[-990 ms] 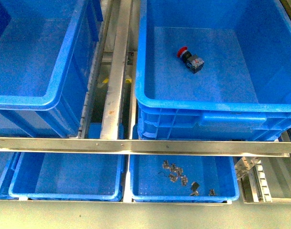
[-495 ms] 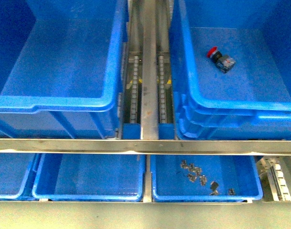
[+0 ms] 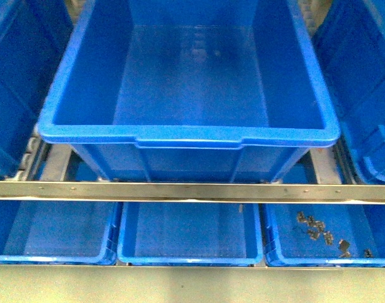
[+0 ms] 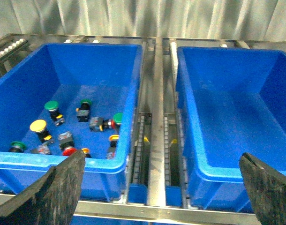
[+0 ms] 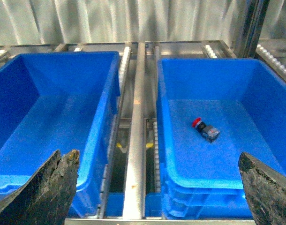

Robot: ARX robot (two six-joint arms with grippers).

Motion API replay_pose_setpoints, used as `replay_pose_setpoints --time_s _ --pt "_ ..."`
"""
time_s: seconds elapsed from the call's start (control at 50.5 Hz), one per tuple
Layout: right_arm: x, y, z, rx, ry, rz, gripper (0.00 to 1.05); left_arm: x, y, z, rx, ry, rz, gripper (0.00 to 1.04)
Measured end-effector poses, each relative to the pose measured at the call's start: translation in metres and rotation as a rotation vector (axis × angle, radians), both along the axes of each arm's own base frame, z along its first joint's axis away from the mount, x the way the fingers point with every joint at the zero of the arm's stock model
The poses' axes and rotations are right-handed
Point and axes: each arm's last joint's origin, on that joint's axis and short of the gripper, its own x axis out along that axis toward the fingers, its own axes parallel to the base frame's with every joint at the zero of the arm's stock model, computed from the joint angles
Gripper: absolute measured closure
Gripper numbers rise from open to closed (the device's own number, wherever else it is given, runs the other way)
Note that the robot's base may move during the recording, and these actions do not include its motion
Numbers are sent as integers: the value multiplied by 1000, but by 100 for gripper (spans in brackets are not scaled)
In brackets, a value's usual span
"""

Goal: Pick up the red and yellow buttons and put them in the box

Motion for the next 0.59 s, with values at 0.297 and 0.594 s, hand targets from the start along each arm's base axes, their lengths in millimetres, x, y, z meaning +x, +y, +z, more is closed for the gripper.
replay_pose_setpoints --time_s 0.297,0.594 --pt "0 0 0 0 0 0 6 0 0 0 0 0 0 8" --pt "0 0 0 -1 2 10 6 0 0 0 0 0 6 8"
